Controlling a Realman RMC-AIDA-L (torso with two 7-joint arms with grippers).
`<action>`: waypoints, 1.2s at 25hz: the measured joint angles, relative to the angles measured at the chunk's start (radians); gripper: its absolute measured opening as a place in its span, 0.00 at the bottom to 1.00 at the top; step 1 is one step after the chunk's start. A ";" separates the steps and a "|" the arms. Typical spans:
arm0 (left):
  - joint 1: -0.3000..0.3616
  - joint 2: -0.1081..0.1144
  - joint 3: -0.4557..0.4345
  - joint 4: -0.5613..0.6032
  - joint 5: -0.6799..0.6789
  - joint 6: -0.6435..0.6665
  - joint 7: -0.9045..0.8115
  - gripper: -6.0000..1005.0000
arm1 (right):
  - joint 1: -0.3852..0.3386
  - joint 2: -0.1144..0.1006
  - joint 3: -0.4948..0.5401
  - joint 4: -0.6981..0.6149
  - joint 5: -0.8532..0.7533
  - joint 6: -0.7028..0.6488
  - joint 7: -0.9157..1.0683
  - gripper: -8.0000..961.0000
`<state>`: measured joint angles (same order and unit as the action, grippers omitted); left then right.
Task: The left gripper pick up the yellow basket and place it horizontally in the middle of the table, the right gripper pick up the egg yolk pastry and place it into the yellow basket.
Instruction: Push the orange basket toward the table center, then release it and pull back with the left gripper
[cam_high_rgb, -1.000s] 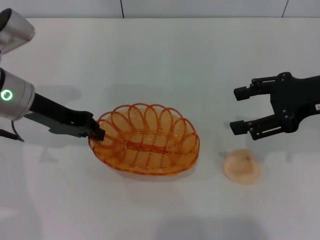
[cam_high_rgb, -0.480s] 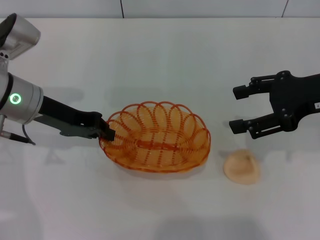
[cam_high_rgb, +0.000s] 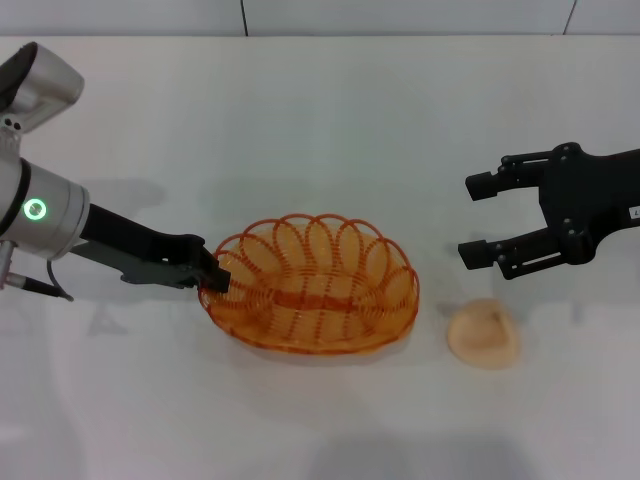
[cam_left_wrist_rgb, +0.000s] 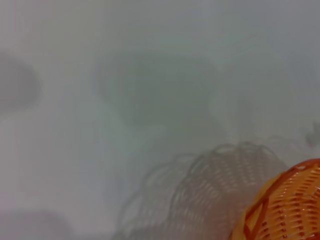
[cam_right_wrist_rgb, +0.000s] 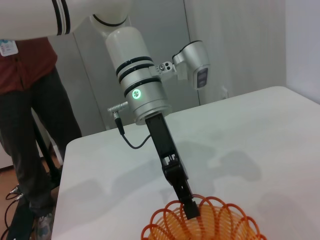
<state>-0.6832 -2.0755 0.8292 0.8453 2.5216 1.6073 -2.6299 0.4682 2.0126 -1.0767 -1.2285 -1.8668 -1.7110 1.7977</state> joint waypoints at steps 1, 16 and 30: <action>0.000 0.000 0.001 -0.004 0.001 -0.003 0.001 0.10 | 0.000 0.000 0.000 0.001 0.000 0.000 0.000 0.88; -0.006 0.002 0.010 -0.019 -0.004 -0.017 0.011 0.10 | 0.000 0.000 0.000 0.006 0.000 0.004 -0.001 0.88; -0.012 0.002 0.009 -0.020 -0.009 -0.010 0.007 0.10 | 0.000 0.000 0.000 0.001 0.000 0.004 -0.002 0.88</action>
<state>-0.6949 -2.0733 0.8386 0.8249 2.5126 1.5974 -2.6224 0.4678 2.0125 -1.0768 -1.2276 -1.8668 -1.7073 1.7962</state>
